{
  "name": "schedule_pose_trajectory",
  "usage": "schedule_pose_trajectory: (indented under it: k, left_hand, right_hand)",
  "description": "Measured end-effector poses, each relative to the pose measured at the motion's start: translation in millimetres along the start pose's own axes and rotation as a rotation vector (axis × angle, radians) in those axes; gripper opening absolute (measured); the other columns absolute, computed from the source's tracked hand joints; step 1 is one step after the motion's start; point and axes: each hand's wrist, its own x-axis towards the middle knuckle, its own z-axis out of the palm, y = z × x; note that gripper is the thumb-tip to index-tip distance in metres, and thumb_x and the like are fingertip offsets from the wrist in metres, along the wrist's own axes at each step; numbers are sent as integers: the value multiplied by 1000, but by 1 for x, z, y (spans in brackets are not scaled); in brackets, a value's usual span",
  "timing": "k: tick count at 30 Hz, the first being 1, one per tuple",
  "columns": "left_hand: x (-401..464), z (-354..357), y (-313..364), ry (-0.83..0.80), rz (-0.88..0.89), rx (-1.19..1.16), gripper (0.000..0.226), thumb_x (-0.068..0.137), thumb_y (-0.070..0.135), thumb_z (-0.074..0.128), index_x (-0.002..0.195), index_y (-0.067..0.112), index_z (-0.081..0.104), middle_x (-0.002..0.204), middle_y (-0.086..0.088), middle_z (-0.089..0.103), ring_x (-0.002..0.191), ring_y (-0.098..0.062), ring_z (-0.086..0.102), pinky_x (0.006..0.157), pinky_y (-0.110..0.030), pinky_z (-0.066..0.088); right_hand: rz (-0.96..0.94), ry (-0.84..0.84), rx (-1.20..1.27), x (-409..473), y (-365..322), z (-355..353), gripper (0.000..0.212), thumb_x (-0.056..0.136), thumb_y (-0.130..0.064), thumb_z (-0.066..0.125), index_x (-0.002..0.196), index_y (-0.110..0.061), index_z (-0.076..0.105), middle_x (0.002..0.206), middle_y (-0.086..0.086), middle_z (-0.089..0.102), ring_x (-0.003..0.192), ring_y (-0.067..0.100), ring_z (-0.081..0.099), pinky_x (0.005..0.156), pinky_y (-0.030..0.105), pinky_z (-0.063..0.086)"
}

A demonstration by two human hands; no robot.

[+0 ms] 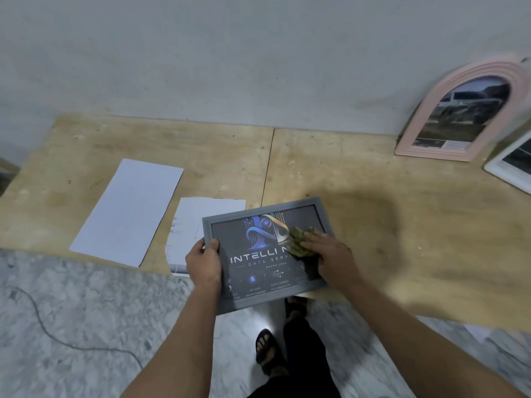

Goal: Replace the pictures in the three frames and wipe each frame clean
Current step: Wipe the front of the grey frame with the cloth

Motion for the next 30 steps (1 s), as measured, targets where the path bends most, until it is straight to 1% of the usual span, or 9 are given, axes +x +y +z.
schedule_pose_trajectory:
  k: [3, 7, 9, 11, 14, 16, 20, 24, 30]
  left_hand:
    - [2, 0, 1, 2, -14, 25, 11, 90, 17, 60, 93, 19, 71, 86, -4, 70, 82, -27, 63, 74, -30, 47]
    - [3, 2, 1, 30, -45, 49, 18, 85, 26, 61, 96, 20, 74, 92, -7, 73, 86, -31, 66, 82, -40, 55]
    - [8, 1, -3, 35, -71, 52, 25, 80, 34, 60, 97, 21, 74, 91, -6, 74, 85, -33, 68, 82, -49, 58]
    - [7, 1, -5, 31, -74, 60, 24, 82, 33, 61, 97, 21, 74, 93, -6, 74, 86, -33, 67, 84, -49, 58]
    - [5, -4, -9, 33, -61, 96, 15, 88, 25, 61, 96, 21, 72, 98, -6, 73, 87, -29, 62, 88, -39, 54]
    - [7, -14, -14, 22, -66, 70, 16, 90, 22, 61, 101, 21, 72, 99, -6, 72, 89, -27, 62, 87, -37, 52]
    - [14, -34, -15, -81, -136, -120, 19, 93, 14, 61, 109, 12, 71, 97, -6, 72, 86, -23, 66, 76, -32, 53]
    - [17, -41, -16, -256, -213, -182, 32, 89, 31, 56, 106, 8, 72, 104, -17, 75, 98, -34, 70, 87, -55, 58]
    - [26, -48, -15, -190, -255, -319, 14, 88, 11, 58, 90, 2, 69, 89, -18, 67, 81, -28, 61, 78, -51, 54]
  right_hand:
    - [-52, 50, 42, -31, 3, -1, 58, 62, -12, 31, 97, -9, 77, 113, 8, 71, 110, 26, 63, 99, 34, 41]
    - [9, 189, 115, -50, -17, 22, 39, 65, 1, 52, 92, -10, 78, 107, 6, 73, 104, 24, 66, 102, 23, 39]
    - [-34, 201, 197, -54, -44, 38, 28, 74, -3, 60, 94, -12, 77, 108, 2, 73, 109, 17, 62, 100, 29, 41]
    - [-112, 120, 278, -52, -80, 52, 28, 82, -11, 53, 97, -14, 77, 110, -3, 72, 112, 10, 58, 100, 31, 42]
    - [-167, -92, 324, -46, -135, 77, 56, 65, 1, 41, 105, -19, 75, 116, -8, 70, 116, 11, 56, 102, 30, 43]
    - [-197, -187, 373, -43, -155, 92, 56, 68, 1, 39, 109, -18, 73, 117, -5, 69, 116, 14, 58, 105, 28, 42]
    - [69, -250, 650, -15, -163, 72, 47, 78, 14, 52, 111, -13, 72, 109, 2, 72, 101, 12, 66, 94, 30, 51]
    - [29, 131, 569, 72, -164, 41, 48, 79, 14, 51, 118, -9, 68, 120, 4, 67, 111, 1, 55, 102, 18, 42]
    - [-275, -229, 269, 92, -148, 90, 55, 75, 19, 50, 115, -13, 70, 136, 7, 57, 136, 29, 41, 117, 45, 23]
